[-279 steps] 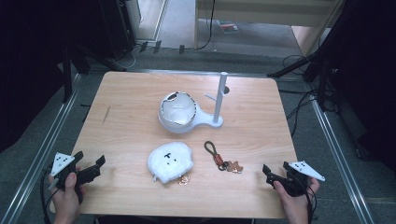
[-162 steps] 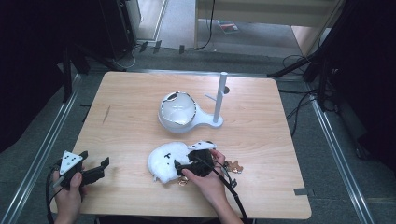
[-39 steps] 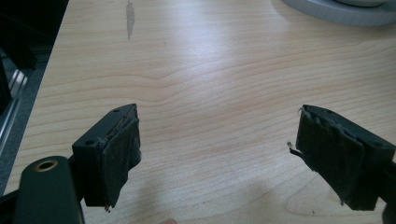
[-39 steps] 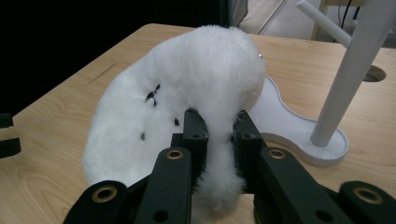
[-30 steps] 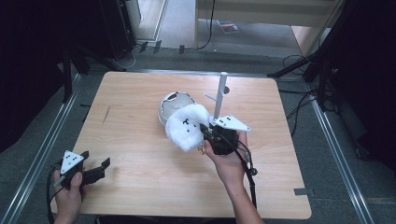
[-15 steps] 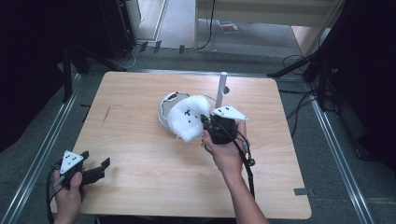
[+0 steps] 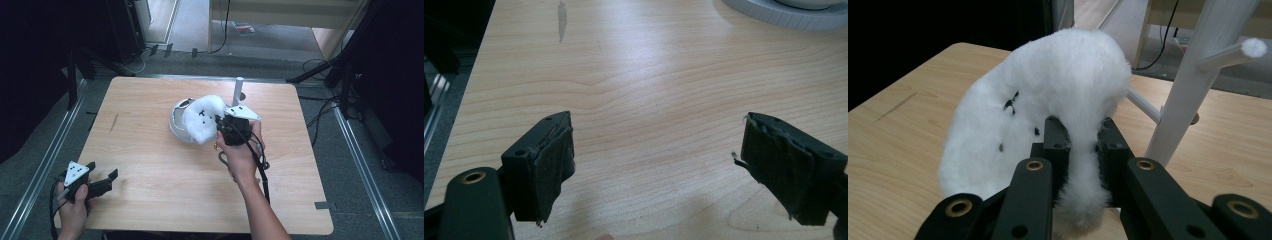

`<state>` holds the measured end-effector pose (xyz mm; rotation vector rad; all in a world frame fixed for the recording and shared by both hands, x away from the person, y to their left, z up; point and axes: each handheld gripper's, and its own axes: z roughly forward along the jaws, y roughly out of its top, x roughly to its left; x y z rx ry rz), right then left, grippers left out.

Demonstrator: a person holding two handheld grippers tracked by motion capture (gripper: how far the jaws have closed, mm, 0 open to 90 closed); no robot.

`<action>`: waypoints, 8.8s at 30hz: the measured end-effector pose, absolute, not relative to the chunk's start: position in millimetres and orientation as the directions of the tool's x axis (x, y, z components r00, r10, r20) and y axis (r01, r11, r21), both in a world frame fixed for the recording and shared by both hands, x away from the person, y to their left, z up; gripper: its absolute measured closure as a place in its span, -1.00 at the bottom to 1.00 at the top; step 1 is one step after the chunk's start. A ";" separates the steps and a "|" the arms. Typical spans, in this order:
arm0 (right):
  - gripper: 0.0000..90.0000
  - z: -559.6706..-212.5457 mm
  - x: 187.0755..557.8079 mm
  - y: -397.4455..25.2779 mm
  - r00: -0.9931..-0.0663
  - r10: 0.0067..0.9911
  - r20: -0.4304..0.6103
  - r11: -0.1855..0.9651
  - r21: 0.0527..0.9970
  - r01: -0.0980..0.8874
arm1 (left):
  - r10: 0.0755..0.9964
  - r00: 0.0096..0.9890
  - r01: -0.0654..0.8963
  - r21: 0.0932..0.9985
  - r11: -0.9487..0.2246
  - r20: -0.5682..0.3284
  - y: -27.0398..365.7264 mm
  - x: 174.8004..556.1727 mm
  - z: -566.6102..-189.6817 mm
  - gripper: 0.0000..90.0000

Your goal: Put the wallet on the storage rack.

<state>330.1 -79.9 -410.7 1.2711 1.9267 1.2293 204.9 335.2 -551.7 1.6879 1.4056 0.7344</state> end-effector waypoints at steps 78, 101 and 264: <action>0.60 -441.8 374.9 -25.6 -0.306 0.949 -0.070 0.214 0.858 0.467 | 0.974 0.218 0.518 0.853 -0.061 -0.063 335.2 205.7 -551.9 -0.68; 0.57 -446.2 382.5 -16.8 -0.321 0.942 -0.092 0.239 0.859 0.453 | 0.974 0.222 0.523 0.849 -0.072 -0.054 334.1 206.3 -551.8 -0.68; -0.09 -499.5 311.1 -107.5 -0.518 0.852 0.076 0.321 0.706 0.632 | 0.972 0.228 0.528 0.845 -0.080 -0.050 332.5 205.9 -552.0 -0.68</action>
